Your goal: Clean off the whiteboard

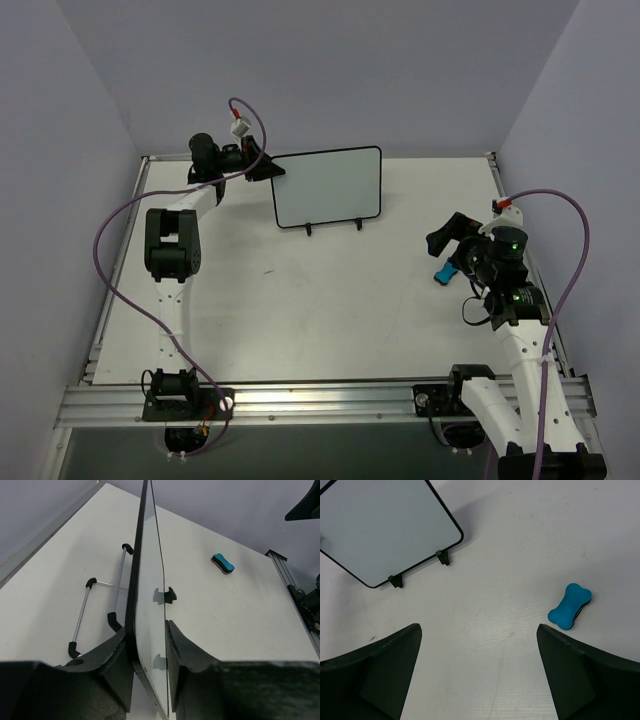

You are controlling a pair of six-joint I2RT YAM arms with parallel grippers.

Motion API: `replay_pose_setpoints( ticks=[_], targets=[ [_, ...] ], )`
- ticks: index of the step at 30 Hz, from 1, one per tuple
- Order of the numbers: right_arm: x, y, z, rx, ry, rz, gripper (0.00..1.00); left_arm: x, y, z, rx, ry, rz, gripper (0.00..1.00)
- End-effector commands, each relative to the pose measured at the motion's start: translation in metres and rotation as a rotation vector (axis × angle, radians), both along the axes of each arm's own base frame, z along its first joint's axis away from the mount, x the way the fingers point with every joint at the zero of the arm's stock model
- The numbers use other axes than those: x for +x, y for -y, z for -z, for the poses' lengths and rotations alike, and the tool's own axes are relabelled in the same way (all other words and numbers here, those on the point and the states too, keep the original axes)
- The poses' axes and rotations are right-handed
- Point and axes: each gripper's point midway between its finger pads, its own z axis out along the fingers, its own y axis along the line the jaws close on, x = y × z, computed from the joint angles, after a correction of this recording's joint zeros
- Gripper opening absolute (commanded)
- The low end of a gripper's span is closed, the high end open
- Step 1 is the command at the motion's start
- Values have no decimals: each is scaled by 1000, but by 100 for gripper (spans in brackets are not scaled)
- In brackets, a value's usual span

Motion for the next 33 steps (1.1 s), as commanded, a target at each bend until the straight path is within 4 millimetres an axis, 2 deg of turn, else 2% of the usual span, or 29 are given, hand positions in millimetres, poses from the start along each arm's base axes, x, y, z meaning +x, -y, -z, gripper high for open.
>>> replay_pose_setpoints(
  ticks=[1,2,4,16,17,18,20,23,27,28,30,31,33],
  targets=[
    [2,-4,-7,0,38,-22,95,-3,-2,-15,9,96,2,38],
    [2,-4,-7,0,39,-22,95,-3,-3,-17,10,103,-3,45],
    [2,-4,-7,0,39,-23,95,-1,-5,-16,16,107,-23,50],
    [2,-5,-9,1,46,-28,95,10,-14,-7,82,111,-106,70],
    [2,-5,-10,1,49,-30,95,11,-17,-4,87,99,-113,82],
    [2,-5,-10,1,47,-30,95,12,-19,-1,90,100,-117,89],
    [2,-5,-10,0,49,-30,95,13,-22,2,97,82,-136,94],
    [2,-5,-11,0,51,-30,95,19,-31,4,136,100,-179,94],
    [2,-5,-11,1,52,-32,95,27,-49,-4,170,105,-254,94],
    [2,-5,-12,1,54,-32,95,28,-58,-12,171,112,-278,94],
    [2,-5,-12,1,55,-30,95,29,-61,-21,181,119,-304,94],
    [2,-5,-13,-1,57,-29,95,31,-85,-34,183,134,-353,94],
    [1,-5,-13,-3,55,-28,95,29,-95,-47,195,159,-386,94]
  ],
)
